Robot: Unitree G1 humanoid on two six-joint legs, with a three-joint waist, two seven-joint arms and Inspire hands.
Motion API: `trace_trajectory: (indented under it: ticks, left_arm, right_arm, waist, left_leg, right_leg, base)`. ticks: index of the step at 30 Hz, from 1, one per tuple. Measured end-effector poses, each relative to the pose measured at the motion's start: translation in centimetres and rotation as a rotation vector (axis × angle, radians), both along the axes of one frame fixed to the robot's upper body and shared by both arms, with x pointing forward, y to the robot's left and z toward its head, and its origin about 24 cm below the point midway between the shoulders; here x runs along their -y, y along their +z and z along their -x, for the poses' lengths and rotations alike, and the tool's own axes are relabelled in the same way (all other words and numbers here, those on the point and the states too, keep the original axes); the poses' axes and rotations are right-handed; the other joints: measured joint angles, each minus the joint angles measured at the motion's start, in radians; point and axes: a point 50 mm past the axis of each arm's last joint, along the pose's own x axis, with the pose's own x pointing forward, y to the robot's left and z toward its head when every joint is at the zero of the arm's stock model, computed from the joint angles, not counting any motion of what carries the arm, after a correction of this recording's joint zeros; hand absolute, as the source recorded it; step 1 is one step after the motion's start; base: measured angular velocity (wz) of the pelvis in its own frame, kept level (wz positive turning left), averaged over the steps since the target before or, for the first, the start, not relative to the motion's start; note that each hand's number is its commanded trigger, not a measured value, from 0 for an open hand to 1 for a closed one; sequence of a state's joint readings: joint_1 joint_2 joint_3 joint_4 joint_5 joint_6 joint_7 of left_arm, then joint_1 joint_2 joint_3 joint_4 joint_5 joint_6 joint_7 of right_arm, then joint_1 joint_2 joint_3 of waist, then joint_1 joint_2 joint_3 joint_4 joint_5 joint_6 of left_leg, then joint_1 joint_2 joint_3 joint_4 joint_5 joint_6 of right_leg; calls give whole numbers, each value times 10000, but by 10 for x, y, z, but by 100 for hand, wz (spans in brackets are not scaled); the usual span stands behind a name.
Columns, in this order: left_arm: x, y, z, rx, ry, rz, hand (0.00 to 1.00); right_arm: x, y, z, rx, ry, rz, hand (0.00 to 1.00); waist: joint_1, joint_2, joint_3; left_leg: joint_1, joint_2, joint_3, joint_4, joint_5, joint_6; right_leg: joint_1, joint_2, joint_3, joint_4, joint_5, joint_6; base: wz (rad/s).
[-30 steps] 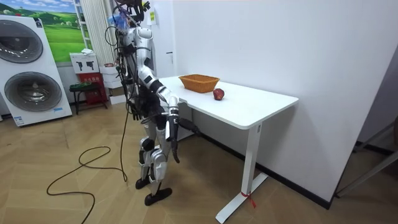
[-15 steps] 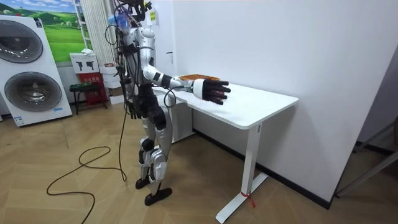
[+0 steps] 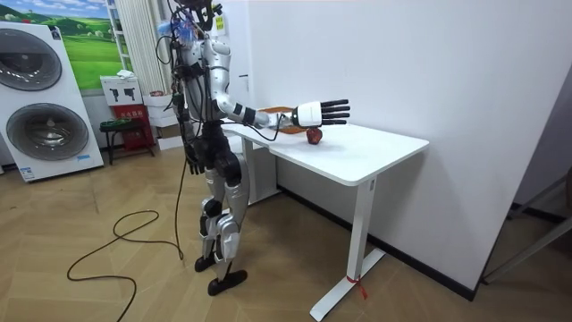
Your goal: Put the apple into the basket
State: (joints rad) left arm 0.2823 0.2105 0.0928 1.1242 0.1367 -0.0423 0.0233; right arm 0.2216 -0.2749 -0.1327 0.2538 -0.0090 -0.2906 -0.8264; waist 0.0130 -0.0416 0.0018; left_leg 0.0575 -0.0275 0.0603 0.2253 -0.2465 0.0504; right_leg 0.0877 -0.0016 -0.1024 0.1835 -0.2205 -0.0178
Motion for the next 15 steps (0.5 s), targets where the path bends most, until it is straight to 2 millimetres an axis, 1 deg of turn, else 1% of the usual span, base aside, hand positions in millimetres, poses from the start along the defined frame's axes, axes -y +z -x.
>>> trace_trajectory:
  ticks: [5, 15]
  left_arm:
    - [0, 0, 1, -106, -27, 57, 0]
    - [0, 0, 2, -168, -34, 132, 0]
  right_arm:
    - [-7, -4, -4, -303, 778, -172, 0]
    - [-10, -5, -6, -521, 1377, -303, 0]
  waist:
    - [-47, 34, -10]
    - [-59, 48, -7]
  left_leg:
    - [64, -2, -2, -31, 0, 0]
    - [99, -1, 40, -20, 1, -1]
  right_leg:
    - [63, 0, -16, 2, 0, 0]
    - [159, -7, -40, 5, 1, 0]
  base:
    - [0]
    - [0]
